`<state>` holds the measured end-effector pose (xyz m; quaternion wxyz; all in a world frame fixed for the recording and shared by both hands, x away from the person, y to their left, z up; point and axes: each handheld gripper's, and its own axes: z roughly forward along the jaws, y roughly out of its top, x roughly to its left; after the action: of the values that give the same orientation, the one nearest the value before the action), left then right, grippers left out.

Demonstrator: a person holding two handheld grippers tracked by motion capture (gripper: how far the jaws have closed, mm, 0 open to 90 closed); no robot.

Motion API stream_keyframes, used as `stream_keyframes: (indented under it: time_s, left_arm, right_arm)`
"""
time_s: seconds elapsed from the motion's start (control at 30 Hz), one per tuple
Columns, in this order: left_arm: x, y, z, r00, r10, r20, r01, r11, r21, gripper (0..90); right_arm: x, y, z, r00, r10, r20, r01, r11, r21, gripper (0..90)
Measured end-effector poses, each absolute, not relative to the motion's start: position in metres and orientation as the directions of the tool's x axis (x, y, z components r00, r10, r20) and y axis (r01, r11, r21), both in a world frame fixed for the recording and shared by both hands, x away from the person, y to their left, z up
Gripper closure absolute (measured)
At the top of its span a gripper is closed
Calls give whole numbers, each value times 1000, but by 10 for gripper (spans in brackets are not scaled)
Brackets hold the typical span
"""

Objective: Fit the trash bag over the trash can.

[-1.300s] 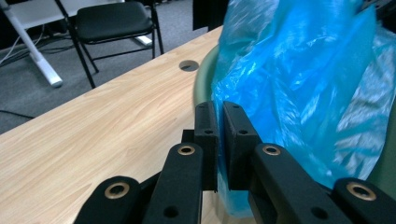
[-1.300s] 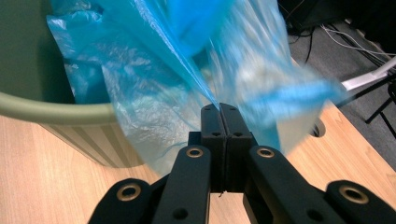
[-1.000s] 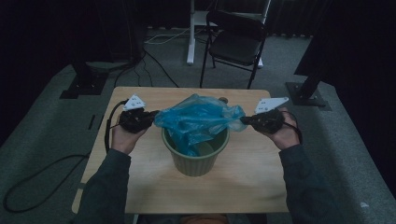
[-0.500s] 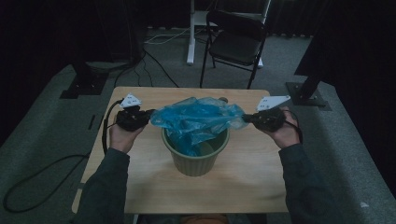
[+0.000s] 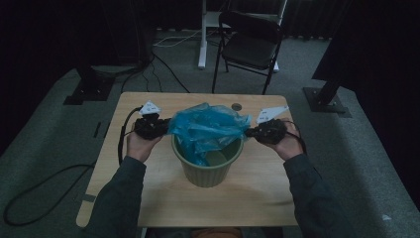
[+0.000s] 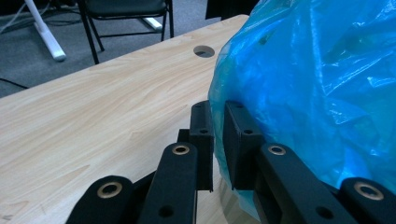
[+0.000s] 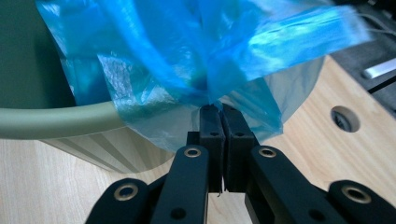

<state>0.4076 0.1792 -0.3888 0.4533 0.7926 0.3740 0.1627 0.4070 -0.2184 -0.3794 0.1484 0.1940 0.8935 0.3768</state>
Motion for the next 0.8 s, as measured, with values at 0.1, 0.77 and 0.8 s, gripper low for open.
stream_keyframes:
  time_s: [0.1,0.77,0.8]
  left_arm:
    - [410,179,-392,665,741,-87,454,-310,835,817]
    - [412,176,-385,653,754,-70,434,-296,851,802]
    - [413,177,-384,653,754,-70,433,-296,852,800]
  right_arm:
    - [409,-216,-383,-883,456,-112,243,647,723,888]
    - [402,-239,-350,-864,498,-68,232,515,825,625]
    - [402,-240,-349,-864,499,-70,229,513,827,617]
